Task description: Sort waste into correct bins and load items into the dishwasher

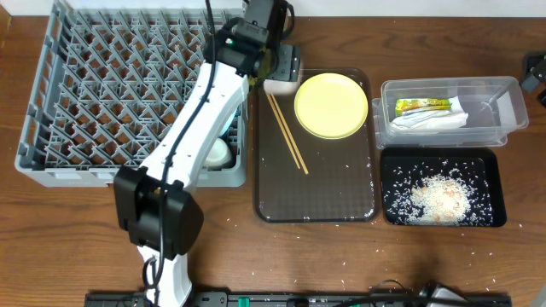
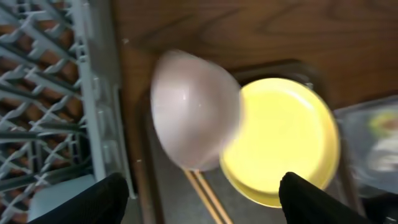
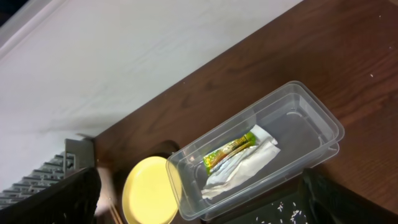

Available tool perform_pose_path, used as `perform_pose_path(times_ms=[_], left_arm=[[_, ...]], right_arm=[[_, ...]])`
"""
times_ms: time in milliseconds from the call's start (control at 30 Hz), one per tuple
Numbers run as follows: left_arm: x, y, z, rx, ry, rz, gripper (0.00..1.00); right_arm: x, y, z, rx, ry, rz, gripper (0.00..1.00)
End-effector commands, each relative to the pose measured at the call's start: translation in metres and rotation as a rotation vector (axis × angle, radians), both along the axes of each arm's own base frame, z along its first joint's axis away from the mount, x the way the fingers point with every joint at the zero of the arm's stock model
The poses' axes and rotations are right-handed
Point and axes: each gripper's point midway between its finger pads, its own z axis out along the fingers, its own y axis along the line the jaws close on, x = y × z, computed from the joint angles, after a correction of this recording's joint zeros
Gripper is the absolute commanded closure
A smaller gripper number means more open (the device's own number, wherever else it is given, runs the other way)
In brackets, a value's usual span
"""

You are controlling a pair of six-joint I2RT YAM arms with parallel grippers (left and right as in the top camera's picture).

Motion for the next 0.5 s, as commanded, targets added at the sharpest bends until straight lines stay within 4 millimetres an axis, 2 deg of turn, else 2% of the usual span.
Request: perform_pose_path(times_ms=[0, 133, 367, 467], left_arm=[[0.001, -0.003, -0.007, -0.028, 0.03, -0.021, 0.21], [0.007, 0.008, -0.007, 0.024, 0.004, 0.018, 0.21], [0.009, 0.006, -0.008, 0.02, -0.002, 0.017, 0.21], [0.014, 0.004, -0.017, 0.005, 0.012, 0.043, 0.21]], right_arm=[[-0.001, -0.004, 0.004, 0.004, -0.01, -0.015, 0.01], [-0.001, -0.004, 0.004, 0.004, -0.01, -0.015, 0.01], [-0.001, -0.004, 0.004, 0.004, -0.01, -0.015, 0.01], [-0.001, -0.004, 0.004, 0.004, -0.01, -0.015, 0.01]])
